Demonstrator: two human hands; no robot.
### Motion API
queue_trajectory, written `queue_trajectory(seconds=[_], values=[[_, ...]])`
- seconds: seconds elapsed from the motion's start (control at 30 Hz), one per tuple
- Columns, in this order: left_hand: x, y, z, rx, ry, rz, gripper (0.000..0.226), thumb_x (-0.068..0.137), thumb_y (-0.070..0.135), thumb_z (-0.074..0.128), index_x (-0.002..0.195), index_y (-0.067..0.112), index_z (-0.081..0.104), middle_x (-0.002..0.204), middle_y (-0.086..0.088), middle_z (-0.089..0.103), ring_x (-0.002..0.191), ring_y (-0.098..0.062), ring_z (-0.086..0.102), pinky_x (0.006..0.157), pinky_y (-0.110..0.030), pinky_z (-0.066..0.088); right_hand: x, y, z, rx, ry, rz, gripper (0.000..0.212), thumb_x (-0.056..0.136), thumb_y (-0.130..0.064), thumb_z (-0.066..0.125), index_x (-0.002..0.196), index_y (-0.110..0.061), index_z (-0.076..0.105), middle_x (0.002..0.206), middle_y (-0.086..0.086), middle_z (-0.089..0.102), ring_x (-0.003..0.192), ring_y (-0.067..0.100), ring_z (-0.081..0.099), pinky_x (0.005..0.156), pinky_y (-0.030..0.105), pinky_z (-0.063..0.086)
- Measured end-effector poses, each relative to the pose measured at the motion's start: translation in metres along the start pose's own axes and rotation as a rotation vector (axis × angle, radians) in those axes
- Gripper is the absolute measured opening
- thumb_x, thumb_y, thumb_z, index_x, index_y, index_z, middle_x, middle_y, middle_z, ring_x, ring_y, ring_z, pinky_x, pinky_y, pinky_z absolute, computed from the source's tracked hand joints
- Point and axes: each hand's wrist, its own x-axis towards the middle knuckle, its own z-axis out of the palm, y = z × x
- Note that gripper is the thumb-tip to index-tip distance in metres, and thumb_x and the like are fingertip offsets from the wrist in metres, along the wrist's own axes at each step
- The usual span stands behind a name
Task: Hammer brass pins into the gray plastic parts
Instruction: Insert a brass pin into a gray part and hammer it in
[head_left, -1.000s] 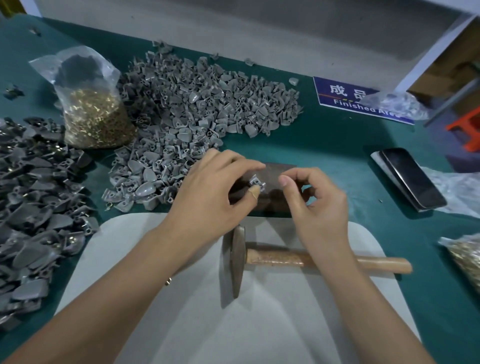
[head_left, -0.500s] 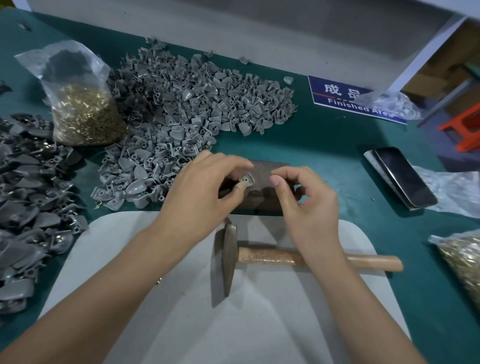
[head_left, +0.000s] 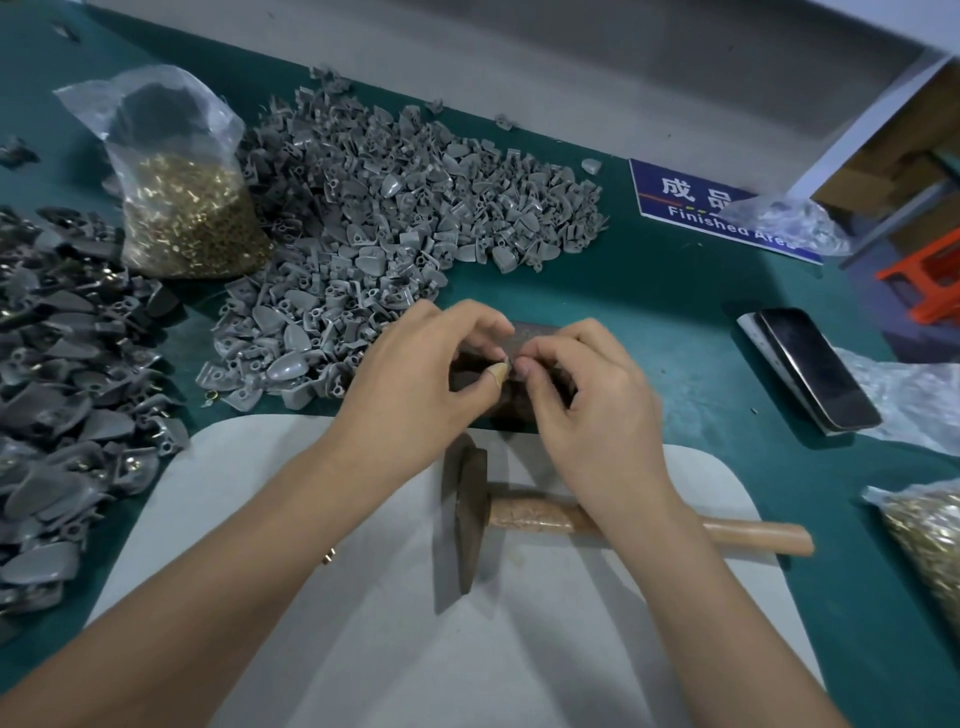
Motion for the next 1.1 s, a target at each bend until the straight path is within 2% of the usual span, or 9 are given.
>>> queue_trajectory(seconds=[0.13,0.23,0.37,0.43,0.53,0.7,0.77,1.0,1.1], values=[[0.001,-0.002,0.000,0.093,0.053,0.048,0.014,0.083,0.021,0.077,0.095,0.029,0.078,0.088,0.015,0.067,0.092,-0.013,0.050,0.080,-0.034,0.046,0.012,-0.008,-0.016,-0.165,-0.127,-0.057,0.008,0.096,-0.027,0.068,0.092,-0.029,0.075,0.091,-0.010,0.060,0.091,0.014,0.057,0.059,0.028,0.034],[0.001,-0.003,0.000,0.099,0.078,0.036,0.014,0.082,0.023,0.081,0.093,0.029,0.079,0.087,0.014,0.066,0.089,-0.015,0.050,0.075,-0.037,0.048,0.025,-0.015,-0.026,-0.306,-0.245,-0.128,0.014,0.099,-0.031,0.062,0.093,-0.029,0.075,0.093,-0.009,0.059,0.095,0.015,0.054,0.060,0.032,0.036],[0.003,-0.005,0.001,0.079,0.064,0.037,0.010,0.081,0.023,0.083,0.089,0.028,0.080,0.084,0.010,0.066,0.087,-0.021,0.051,0.073,-0.044,0.047,0.042,-0.021,-0.031,-0.441,-0.485,-0.264,0.025,0.106,-0.029,0.046,0.106,-0.022,0.070,0.102,-0.006,0.052,0.102,0.017,0.047,0.081,0.034,0.043],[0.003,-0.007,0.001,0.061,0.069,0.023,0.007,0.080,0.026,0.083,0.086,0.028,0.079,0.083,0.011,0.066,0.087,-0.019,0.051,0.073,-0.045,0.047,0.050,-0.019,-0.032,-0.397,-0.541,-0.268,0.025,0.105,-0.028,0.049,0.105,-0.018,0.072,0.101,-0.002,0.055,0.100,0.020,0.050,0.087,0.037,0.043],[0.003,-0.008,0.001,0.040,0.083,0.001,0.007,0.080,0.032,0.083,0.087,0.030,0.080,0.083,0.015,0.065,0.087,-0.016,0.050,0.073,-0.043,0.048,0.051,-0.010,-0.031,-0.225,-0.507,-0.211,0.014,0.097,-0.019,0.065,0.094,-0.013,0.078,0.090,0.001,0.060,0.092,0.024,0.057,0.082,0.042,0.047],[0.002,-0.006,0.000,0.059,0.071,-0.003,0.008,0.082,0.035,0.080,0.089,0.037,0.078,0.082,0.019,0.063,0.088,-0.011,0.049,0.075,-0.040,0.048,0.032,0.004,-0.023,-0.003,-0.288,-0.104,0.010,0.089,-0.008,0.076,0.087,-0.016,0.081,0.081,-0.001,0.065,0.074,0.006,0.053,0.070,0.012,0.037],[0.002,-0.004,-0.001,0.070,0.058,-0.003,0.008,0.083,0.037,0.078,0.090,0.039,0.077,0.082,0.019,0.062,0.087,-0.011,0.047,0.074,-0.040,0.048,0.027,0.007,-0.019,0.042,-0.244,-0.062,0.012,0.088,-0.008,0.077,0.087,-0.019,0.082,0.080,-0.004,0.065,0.074,0.005,0.055,0.068,0.006,0.036],[0.002,-0.003,-0.002,0.096,0.046,-0.003,0.011,0.085,0.039,0.076,0.095,0.038,0.078,0.085,0.017,0.063,0.089,-0.010,0.047,0.076,-0.039,0.049,0.025,0.009,-0.015,0.084,-0.236,0.004,0.014,0.088,-0.014,0.078,0.088,-0.027,0.083,0.075,-0.010,0.062,0.074,0.003,0.057,0.065,0.009,0.037],[0.003,-0.002,-0.002,0.138,0.053,0.003,0.011,0.086,0.036,0.077,0.097,0.037,0.079,0.085,0.018,0.062,0.089,-0.010,0.046,0.076,-0.038,0.048,0.009,0.009,-0.016,0.130,-0.122,0.018,0.020,0.088,-0.016,0.080,0.107,-0.022,0.081,0.085,-0.008,0.066,0.078,0.000,0.058,0.072,0.011,0.040]])
